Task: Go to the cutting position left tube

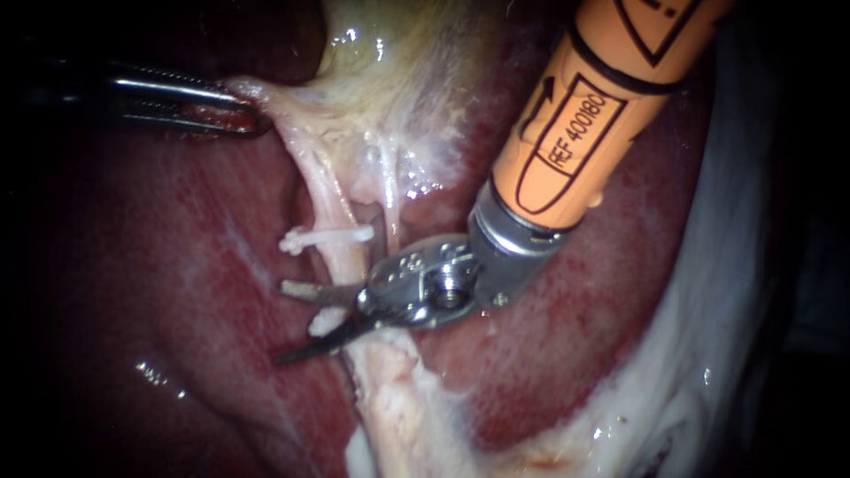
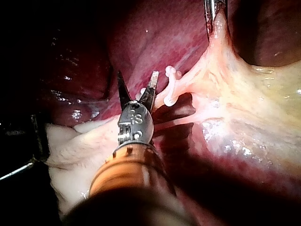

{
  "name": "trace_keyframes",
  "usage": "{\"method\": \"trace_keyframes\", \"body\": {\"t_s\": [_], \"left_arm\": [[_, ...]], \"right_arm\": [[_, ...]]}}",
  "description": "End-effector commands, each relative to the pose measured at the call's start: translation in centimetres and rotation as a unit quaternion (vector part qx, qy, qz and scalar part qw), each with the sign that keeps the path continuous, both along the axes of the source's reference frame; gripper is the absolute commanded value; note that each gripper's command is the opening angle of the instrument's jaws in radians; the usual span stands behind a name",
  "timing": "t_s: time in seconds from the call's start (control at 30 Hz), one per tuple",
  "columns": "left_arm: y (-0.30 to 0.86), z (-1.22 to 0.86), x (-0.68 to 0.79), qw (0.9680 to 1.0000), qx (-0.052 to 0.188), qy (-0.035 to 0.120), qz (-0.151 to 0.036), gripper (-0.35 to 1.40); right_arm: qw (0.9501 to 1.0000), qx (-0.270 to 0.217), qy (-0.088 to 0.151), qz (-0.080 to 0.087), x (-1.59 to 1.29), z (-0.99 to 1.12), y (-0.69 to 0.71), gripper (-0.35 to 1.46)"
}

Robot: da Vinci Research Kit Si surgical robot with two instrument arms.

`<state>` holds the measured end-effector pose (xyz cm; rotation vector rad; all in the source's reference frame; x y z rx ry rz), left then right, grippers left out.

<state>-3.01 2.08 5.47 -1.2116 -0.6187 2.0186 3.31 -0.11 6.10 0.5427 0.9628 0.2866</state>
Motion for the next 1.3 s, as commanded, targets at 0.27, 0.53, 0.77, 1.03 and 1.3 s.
{"method": "trace_keyframes", "body": {"t_s": [0.27, 0.53, 0.77, 1.03, 1.3], "left_arm": [[0.01, 0.01, 0.02, 1.0000, -0.001, 0.001, -0.001, -0.35], [0.01, 0.02, 0.02, 1.0000, -0.001, 0.001, -0.001, -0.35], [0.01, 0.02, 0.03, 1.0000, -0.001, 0.000, 0.000, -0.35], [0.01, 0.01, 0.03, 1.0000, -0.001, 0.001, -0.001, -0.35], [0.00, 0.01, 0.03, 1.0000, -0.001, 0.001, -0.001, -0.35]], "right_arm": [[0.9999, 0.004, 0.007, -0.005, -0.30, -0.21, -0.01, 1.33], [0.9999, 0.010, 0.010, -0.007, -0.67, -0.27, 0.10, 1.35], [0.9998, 0.012, 0.011, -0.010, -0.87, -0.16, 0.16, 1.36], [0.9994, 0.024, 0.016, -0.022, -0.91, 0.10, 0.20, 1.36], [0.9982, 0.049, 0.018, -0.031, -0.78, 0.40, 0.20, 1.36]]}}
